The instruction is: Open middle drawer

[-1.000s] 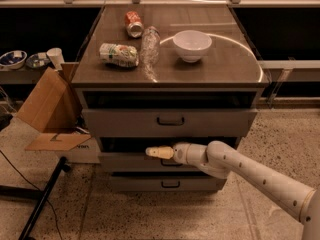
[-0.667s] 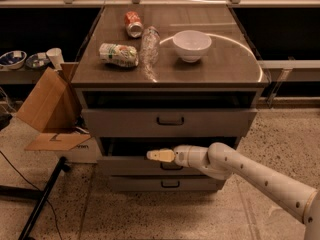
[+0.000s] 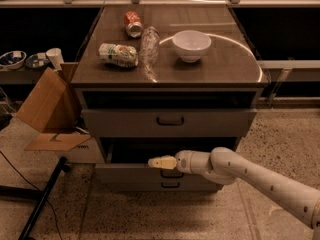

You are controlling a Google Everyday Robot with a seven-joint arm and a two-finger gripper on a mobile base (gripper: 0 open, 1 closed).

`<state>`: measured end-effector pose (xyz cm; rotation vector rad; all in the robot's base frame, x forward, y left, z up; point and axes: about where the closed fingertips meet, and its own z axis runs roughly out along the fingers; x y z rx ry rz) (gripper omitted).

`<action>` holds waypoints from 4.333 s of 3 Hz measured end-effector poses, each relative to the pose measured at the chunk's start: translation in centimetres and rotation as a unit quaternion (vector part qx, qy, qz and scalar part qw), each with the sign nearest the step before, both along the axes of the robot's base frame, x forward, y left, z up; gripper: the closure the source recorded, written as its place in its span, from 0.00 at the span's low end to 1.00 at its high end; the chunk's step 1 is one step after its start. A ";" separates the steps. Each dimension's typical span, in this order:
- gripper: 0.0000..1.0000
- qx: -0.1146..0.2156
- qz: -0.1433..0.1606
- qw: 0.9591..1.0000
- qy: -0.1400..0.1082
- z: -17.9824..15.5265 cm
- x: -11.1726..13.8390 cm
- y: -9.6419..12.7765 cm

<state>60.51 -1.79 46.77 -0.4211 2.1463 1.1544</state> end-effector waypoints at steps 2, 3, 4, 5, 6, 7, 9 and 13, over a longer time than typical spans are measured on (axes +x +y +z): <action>0.00 -0.012 0.031 0.999 0.043 -0.8 -4.9 0.3; 0.00 -0.016 0.055 0.996 0.072 -1.4 -7.9 0.6; 0.00 -0.021 0.072 0.993 0.096 -1.8 -11.2 0.7; 0.00 -0.030 0.087 0.988 0.122 -2.2 -14.0 0.6; 0.00 -0.035 0.095 0.986 0.134 -2.3 -15.0 0.6; 0.00 -0.042 0.105 0.982 0.153 -2.4 -16.2 0.3; 0.00 -0.063 0.129 0.973 0.183 -2.5 -18.1 0.1; 0.00 -0.059 0.084 0.982 0.156 2.0 -19.6 -2.4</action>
Offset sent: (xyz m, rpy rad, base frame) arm -0.0849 0.0011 -0.0123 -0.0408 0.1519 0.1087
